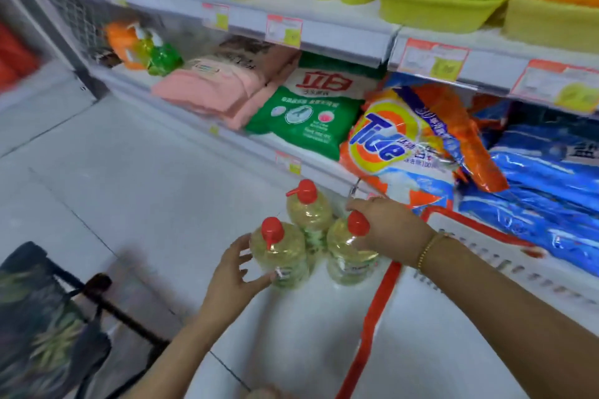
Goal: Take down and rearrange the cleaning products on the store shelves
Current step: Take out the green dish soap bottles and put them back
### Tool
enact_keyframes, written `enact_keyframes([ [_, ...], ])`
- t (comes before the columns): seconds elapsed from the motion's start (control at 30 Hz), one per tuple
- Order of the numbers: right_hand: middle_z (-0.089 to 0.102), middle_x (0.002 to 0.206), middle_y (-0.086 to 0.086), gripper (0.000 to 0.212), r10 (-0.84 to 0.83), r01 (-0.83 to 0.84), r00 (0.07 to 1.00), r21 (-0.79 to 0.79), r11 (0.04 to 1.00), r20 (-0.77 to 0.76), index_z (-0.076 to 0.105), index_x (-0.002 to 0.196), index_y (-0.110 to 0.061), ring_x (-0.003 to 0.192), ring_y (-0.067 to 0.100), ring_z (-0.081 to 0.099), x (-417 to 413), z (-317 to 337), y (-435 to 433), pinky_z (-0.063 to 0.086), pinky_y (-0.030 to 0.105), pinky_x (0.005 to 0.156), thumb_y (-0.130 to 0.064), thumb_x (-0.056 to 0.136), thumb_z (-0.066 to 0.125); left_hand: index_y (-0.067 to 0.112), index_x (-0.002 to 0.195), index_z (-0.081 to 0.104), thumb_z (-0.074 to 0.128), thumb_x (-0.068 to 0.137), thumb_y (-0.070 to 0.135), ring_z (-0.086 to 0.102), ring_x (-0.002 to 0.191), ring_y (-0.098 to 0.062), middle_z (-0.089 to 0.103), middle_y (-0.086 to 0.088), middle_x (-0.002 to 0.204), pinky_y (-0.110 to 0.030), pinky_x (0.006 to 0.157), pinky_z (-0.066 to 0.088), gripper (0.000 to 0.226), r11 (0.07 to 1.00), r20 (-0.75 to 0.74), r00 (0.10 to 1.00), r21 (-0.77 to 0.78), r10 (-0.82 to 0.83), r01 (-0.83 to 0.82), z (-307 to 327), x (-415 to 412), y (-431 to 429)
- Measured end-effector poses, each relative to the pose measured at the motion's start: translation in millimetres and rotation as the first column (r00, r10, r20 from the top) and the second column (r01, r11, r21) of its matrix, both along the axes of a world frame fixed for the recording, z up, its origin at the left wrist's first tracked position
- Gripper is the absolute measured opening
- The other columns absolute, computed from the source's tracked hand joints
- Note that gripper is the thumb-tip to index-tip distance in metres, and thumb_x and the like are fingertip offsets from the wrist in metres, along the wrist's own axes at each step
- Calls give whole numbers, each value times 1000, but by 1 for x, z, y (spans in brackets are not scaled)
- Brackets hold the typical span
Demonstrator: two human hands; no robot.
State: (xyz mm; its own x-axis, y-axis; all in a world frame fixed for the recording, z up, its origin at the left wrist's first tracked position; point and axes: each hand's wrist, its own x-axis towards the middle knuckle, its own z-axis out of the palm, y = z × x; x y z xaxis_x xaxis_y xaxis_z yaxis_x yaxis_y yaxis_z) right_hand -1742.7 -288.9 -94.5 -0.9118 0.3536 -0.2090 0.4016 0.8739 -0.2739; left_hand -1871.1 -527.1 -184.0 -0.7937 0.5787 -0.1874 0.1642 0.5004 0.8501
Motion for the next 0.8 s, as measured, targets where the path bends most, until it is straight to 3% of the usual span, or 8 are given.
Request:
enact_keyframes([
  [0.1, 59, 109, 10, 43, -42, 42, 999, 21, 999, 8, 56, 119, -20, 107, 25, 54, -14, -11, 0, 40, 31, 87, -29, 78, 68, 27, 123, 49, 87, 55, 33, 58, 103, -10, 57, 12, 118, -22, 78, 46, 78, 995, -2, 998, 80, 57, -57, -17, -6, 9],
  [0.2, 63, 100, 7, 29, -82, 84, 996, 77, 993, -22, 64, 101, -16, 98, 23, 57, -22, -14, -1, 43, 30, 82, -25, 74, 70, 26, 124, 49, 86, 67, 10, 57, 103, -8, 56, 8, 119, -18, 77, 46, 70, 991, -23, 996, 105, 85, -82, -24, -6, 11],
  [0.33, 64, 96, 3, 30, -84, 87, 995, 56, 995, -57, 66, 97, -18, 94, 20, 57, -20, -14, -8, 37, 23, 71, -24, 69, 75, 22, 131, 49, 83, 72, 14, 56, 104, -8, 52, 7, 123, -13, 76, 44, 69, 996, -79, 994, 59, 69, -64, -23, -2, 8],
  [0.43, 67, 92, 0, 28, -80, 83, 984, 11, 996, -161, 69, 93, -18, 91, 18, 60, -15, 8, -14, 41, 24, 72, -22, 66, 75, 21, 130, 50, 81, 74, 13, 54, 104, -11, 49, 7, 122, -11, 77, 42, 64, 997, -180, 981, 32, 76, -71, -6, 5, 8],
  [0.6, 67, 82, 0, 24, -57, 36, 893, -56, 998, -447, 67, 87, -17, 80, 18, 60, 0, 95, -30, 43, 28, 69, -27, 66, 73, 35, 119, 51, 82, 70, 14, 56, 106, -5, 54, 17, 116, -25, 91, 45, 62, 995, -297, 955, 91, -17, 46, 43, 19, 16],
  [0.73, 67, 87, -3, 32, -18, 34, 827, 18, 999, -561, 66, 91, -18, 82, 14, 60, 25, 178, -30, 46, 30, 74, -32, 63, 77, 36, 131, 47, 85, 49, 53, 49, 111, -2, 47, 21, 124, -17, 89, 38, 91, 981, -269, 959, 144, -83, 126, 97, 36, 35],
  [0.8, 68, 88, -3, 35, -16, 58, 792, 49, 997, -610, 68, 92, -20, 82, 12, 59, 41, 214, -26, 46, 29, 75, -33, 61, 78, 37, 129, 47, 80, 44, 59, 50, 113, 0, 50, 21, 126, -10, 86, 36, 94, 955, -269, 954, 219, -135, 197, 125, 46, 53],
])
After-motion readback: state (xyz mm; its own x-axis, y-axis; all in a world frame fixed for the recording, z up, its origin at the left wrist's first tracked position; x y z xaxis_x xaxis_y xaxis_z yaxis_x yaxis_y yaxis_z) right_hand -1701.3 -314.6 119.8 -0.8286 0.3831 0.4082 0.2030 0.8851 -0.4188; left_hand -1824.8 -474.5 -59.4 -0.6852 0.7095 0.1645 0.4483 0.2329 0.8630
